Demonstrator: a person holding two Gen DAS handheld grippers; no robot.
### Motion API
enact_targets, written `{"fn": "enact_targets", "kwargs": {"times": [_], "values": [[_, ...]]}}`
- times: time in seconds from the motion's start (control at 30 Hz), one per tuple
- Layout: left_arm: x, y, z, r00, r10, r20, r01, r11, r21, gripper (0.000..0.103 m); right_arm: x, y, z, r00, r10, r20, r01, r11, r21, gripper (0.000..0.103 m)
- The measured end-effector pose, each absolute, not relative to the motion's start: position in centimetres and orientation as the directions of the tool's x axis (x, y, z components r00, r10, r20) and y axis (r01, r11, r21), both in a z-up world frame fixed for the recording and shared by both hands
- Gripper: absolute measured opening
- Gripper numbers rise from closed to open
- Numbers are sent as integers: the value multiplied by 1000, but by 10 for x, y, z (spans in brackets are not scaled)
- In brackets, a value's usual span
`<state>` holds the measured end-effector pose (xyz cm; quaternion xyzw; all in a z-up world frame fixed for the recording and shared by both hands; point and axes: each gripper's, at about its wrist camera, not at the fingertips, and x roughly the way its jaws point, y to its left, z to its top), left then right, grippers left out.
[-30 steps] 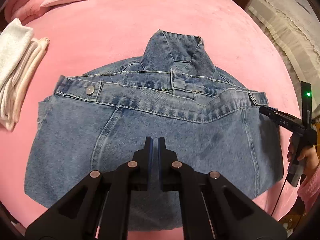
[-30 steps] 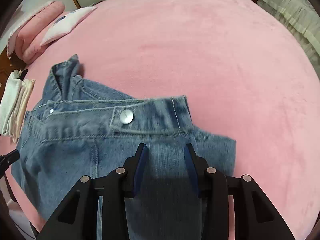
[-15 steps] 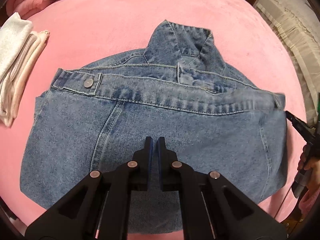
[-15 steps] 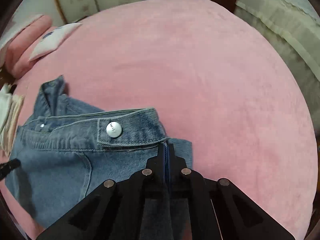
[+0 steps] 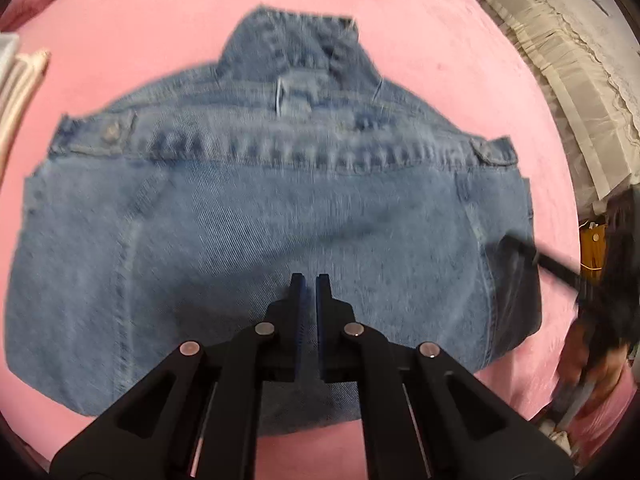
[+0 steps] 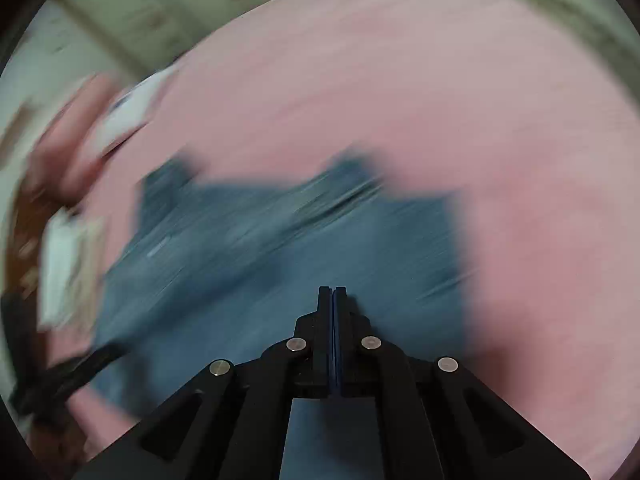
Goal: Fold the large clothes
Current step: 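Press the folded jacket flat with both closed tools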
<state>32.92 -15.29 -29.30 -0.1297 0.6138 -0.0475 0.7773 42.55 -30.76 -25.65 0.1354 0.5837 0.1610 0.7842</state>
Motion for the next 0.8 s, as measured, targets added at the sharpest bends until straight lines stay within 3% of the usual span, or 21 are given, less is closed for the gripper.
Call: {"fn": "enact_targets", "kwargs": {"times": [0.2, 0.5, 0.7, 0.8], "values": [[333, -146, -315, 248, -221, -943, -141, 955, -261, 1, 392, -214, -299, 120, 531, -839, -235, 836, 496, 0], [375, -136, -325, 344, -217, -914, -128, 953, -275, 1, 465, -142, -332, 263, 561, -785, -181, 828, 531, 0], [384, -112, -333, 411, -236, -880, -238, 904, -354, 1, 487, -154, -328, 294, 534, -792, -191, 845, 499, 0], [378, -99, -331, 432, -176, -884, -265, 913, -311, 1, 484, -175, -329, 313, 512, -800, -171, 859, 483, 0]]}}
